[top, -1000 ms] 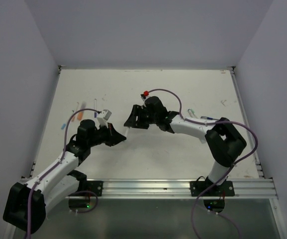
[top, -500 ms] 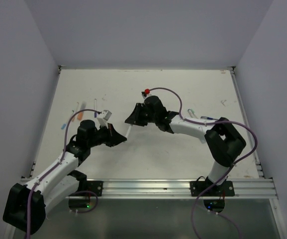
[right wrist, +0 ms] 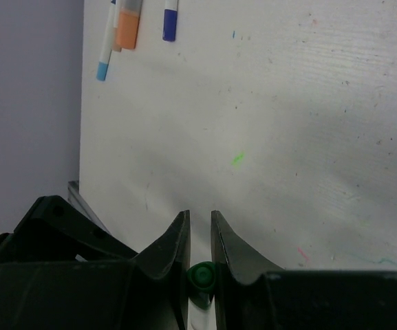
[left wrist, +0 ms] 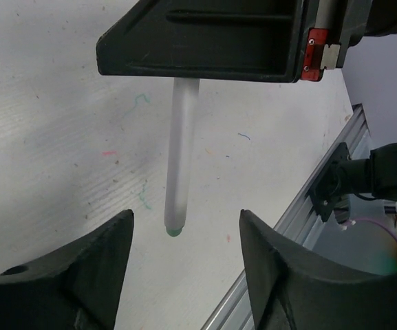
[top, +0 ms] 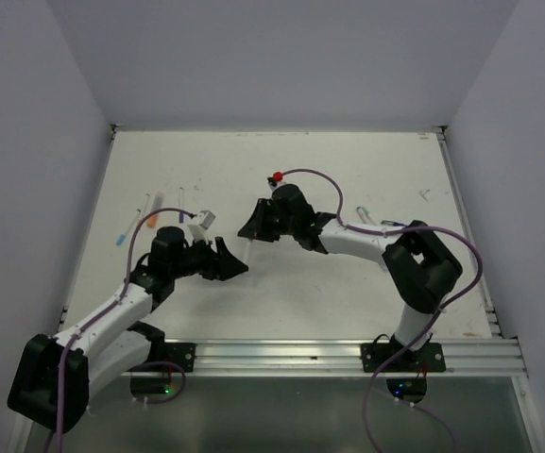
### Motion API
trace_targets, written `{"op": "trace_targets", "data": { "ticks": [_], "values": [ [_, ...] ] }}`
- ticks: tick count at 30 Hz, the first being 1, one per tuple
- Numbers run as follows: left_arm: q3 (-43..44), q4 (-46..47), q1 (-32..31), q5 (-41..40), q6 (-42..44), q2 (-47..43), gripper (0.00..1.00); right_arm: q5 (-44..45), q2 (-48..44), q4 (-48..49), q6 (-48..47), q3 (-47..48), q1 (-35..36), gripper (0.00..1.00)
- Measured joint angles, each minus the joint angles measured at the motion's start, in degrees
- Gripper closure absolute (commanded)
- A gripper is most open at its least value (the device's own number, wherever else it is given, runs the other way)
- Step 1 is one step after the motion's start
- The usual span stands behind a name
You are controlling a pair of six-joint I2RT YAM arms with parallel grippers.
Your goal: Open the pen caps
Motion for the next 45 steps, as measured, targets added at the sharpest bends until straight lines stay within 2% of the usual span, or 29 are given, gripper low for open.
{"op": "trace_targets", "data": {
  "ticks": [7, 10, 13, 16, 17, 19, 23, 25, 32, 37, 39, 41, 45],
  "values": [
    [0.0, 1.84, 0.0, 0.42, -0.22, 2.05, 0.3, -1.97, 0.59, 2.34, 1.57, -1.27, -0.24, 1.0],
    [0.0, 2.78, 0.0, 0.83, -0.33, 3.17, 0.33, -3.32, 0.59, 3.82, 2.8, -1.46, -0.07, 1.0],
    [-0.07, 4.11, 0.0, 1.73, -0.85, 4.2, 0.54, -4.39, 0.59, 5.42, 3.89, -1.46, 0.2, 1.0],
    [-0.13, 6.01, 0.0, 3.02, -1.7, 5.33, 0.7, -4.94, 0.59, 6.88, 4.92, -1.46, 0.61, 1.0],
    [-0.2, 6.82, 0.0, 3.63, -2.12, 5.7, 0.86, -5.22, 0.59, 7.28, 5.14, -1.46, 0.74, 1.0],
    [-0.28, 7.61, 0.02, 4.42, -2.71, 6.05, 1.0, -5.64, 0.59, 7.56, 5.49, -1.46, 0.83, 1.0],
    [-0.44, 7.52, 0.02, 4.24, -2.97, 6.01, 1.0, -3.78, 0.59, 4.31, 5.27, -0.2, 1.16, 1.0],
    [-0.44, 7.43, 0.02, 3.15, -3.04, 5.57, 1.0, 0.07, 0.92, -0.57, 4.87, 2.78, 1.97, 1.0],
    [-0.5, 3.74, -0.04, -7.21, -4.52, -1.77, 1.0, 19.58, 6.97, -21.94, 3.32, 21.88, 7.65, 1.0],
    [1.22, -3.67, -1.64, -15.82, -3.06, -5.62, 1.0, 25.62, 12.74, -31.98, 1.62, 33.07, 9.81, 1.0],
    [1.97, -5.9, -2.14, -17.51, -2.36, -6.27, 1.0, 24.92, 13.25, -31.93, 1.05, 33.59, 9.9, 1.0],
    [1.99, -6.95, -2.27, -18.32, -1.88, -7.23, 1.0, 20.06, 12.7, -26.95, 0.04, 31.1, 9.25, 1.0],
    [1.01, -6.12, -1.81, -17.27, -2.56, -7.69, 1.0, 1.86, 10.71, -6.99, 2.38, 18.93, 4.52, 1.0]
  ]
}}
